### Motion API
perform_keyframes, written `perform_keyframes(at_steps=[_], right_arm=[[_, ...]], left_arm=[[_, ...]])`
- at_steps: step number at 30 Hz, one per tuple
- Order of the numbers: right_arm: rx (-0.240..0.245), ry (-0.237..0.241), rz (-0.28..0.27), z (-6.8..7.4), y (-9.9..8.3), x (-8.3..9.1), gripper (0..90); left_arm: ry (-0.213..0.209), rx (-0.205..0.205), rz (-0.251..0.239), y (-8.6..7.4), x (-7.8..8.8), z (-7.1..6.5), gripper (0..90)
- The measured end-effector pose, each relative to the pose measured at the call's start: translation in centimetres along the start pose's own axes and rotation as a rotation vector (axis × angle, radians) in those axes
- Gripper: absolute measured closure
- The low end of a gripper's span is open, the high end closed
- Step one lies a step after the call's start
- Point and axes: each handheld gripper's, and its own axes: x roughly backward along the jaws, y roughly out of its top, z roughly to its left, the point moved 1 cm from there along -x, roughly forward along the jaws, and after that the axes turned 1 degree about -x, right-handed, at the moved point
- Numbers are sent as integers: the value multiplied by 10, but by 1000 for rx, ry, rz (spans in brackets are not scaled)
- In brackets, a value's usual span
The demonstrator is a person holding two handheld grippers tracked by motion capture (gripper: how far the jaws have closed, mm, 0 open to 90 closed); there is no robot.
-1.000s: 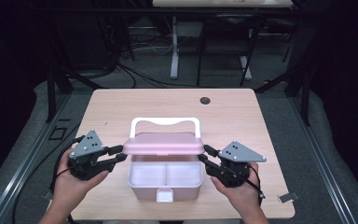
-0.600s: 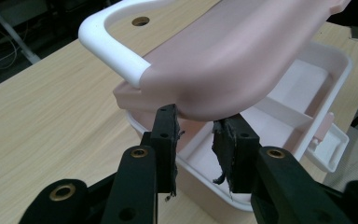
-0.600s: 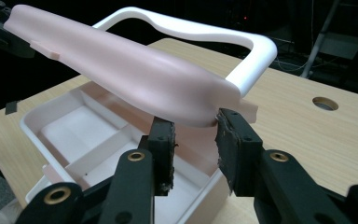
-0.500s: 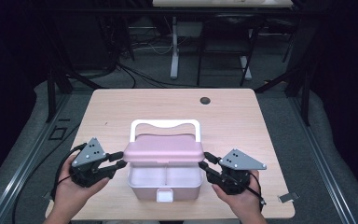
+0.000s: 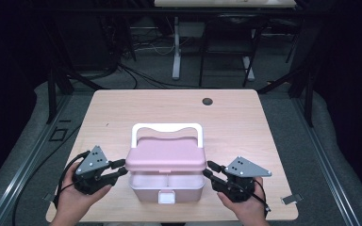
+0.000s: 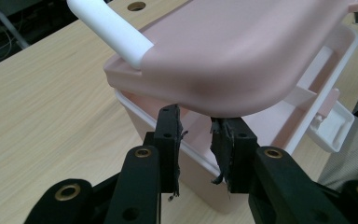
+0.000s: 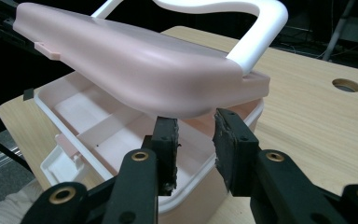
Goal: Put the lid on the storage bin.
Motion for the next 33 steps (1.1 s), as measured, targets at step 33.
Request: perform_keyframes(at_steps=[33], right_arm=[[6, 13, 41, 1, -20, 2, 703]], left_arm=[[-26, 24, 30, -20, -8, -5, 727]])
